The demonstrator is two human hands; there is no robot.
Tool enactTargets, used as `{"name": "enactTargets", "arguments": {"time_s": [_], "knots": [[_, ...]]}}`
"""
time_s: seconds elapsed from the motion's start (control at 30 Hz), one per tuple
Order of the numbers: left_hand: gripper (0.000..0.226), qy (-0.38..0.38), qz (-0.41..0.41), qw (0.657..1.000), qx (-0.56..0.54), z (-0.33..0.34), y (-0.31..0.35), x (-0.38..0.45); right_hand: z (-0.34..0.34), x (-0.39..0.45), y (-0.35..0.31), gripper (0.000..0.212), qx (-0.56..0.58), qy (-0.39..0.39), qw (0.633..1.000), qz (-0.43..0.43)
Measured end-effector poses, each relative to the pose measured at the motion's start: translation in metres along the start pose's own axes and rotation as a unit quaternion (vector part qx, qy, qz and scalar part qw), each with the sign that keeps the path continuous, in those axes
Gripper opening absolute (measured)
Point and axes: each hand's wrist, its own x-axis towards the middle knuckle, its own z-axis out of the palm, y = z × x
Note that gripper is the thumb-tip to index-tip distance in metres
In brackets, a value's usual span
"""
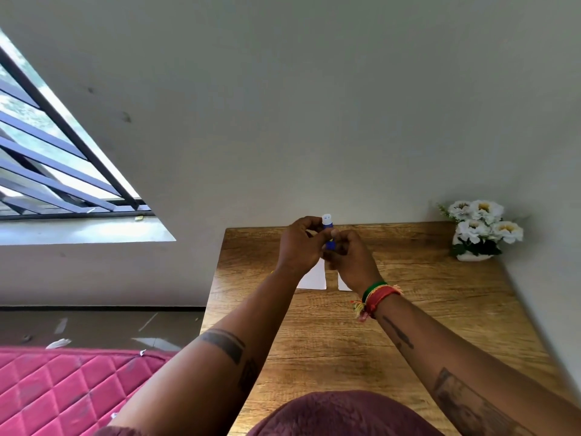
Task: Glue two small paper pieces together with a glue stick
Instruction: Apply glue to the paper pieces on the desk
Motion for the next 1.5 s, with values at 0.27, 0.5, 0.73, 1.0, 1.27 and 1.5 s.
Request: {"name": "enactTargets", "arguments": {"time_s": [0.27, 0.5, 0.73, 1.0, 1.27, 1.5], "knots": [[0.025, 0.005, -0.001, 1.0, 0.002, 0.004, 0.0, 0.002, -0.008, 0.005, 0.001, 0.028, 0.018, -0.047, 0.999, 0.004], [0.027, 0.0, 0.0, 1.0, 0.002, 0.007, 0.001, -0.001, -0.005, 0.005, 0.001, 0.019, -0.003, 0.044, 0.999, 0.019], [0.028, 0.01, -0.006, 1.0, 0.005, 0.004, -0.002, -0.001, -0.008, 0.002, 0.0, 0.025, -0.01, -0.034, 0.999, 0.001], [0.026, 0.014, -0.006, 1.0, 0.008, 0.004, -0.004, -0.001, -0.008, 0.003, -0.001, 0.024, -0.029, 0.0, 1.0, -0.006], [0.027, 0.011, -0.002, 1.0, 0.018, 0.006, -0.003, -0.002, -0.007, -0.002, -0.004, 0.025, -0.019, 0.01, 1.0, -0.004], [0.027, 0.01, 0.006, 1.0, 0.017, 0.005, -0.003, -0.001, -0.014, 0.001, -0.004, 0.028, -0.041, -0.041, 0.998, -0.002]]}}
